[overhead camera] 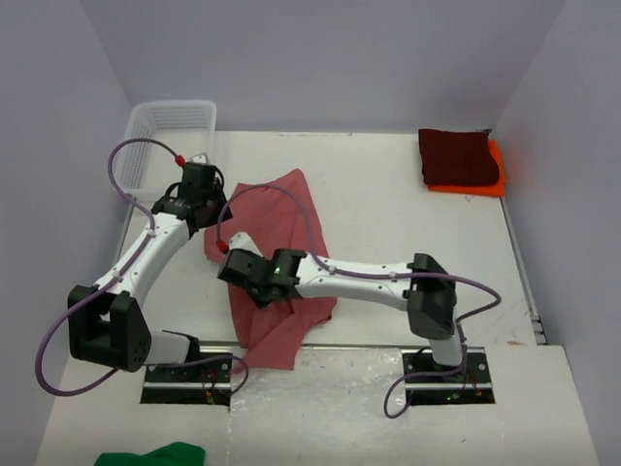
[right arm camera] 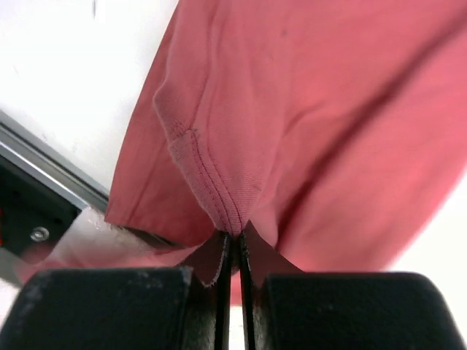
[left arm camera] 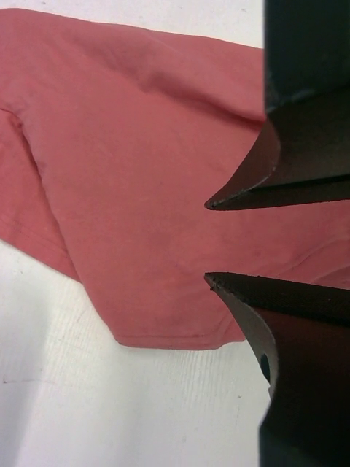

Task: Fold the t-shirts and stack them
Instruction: Flatten out the tshirt

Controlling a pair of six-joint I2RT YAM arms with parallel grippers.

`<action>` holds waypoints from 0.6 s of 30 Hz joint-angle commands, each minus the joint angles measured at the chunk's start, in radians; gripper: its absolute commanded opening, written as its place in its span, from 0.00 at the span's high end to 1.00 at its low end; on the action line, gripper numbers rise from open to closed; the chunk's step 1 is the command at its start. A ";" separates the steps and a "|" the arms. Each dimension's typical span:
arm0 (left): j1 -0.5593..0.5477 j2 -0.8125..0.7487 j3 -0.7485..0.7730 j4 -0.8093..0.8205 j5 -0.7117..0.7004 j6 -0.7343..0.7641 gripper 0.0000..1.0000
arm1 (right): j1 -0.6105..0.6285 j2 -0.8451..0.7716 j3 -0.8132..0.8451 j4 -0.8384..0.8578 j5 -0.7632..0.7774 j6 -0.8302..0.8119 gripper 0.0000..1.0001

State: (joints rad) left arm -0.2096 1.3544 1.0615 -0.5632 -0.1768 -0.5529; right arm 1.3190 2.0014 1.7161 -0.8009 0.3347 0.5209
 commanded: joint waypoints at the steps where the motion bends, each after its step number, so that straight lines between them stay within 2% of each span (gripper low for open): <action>1: 0.007 -0.041 -0.011 0.031 0.049 0.042 0.58 | -0.104 -0.188 0.059 -0.100 0.159 -0.022 1.00; 6: 0.001 -0.090 -0.044 0.052 0.175 0.106 0.52 | -0.305 -0.242 0.066 -0.100 0.142 -0.119 1.00; 11: -0.013 -0.129 -0.069 0.033 0.304 0.166 0.51 | -0.473 -0.240 0.077 -0.086 0.136 -0.176 1.00; 18: -0.089 -0.083 -0.100 0.013 0.405 0.183 0.57 | -0.595 -0.191 0.114 -0.058 0.072 -0.214 1.00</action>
State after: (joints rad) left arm -0.2634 1.2457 0.9813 -0.5457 0.1364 -0.4080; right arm 0.7502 1.7863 1.7756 -0.8692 0.4305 0.3473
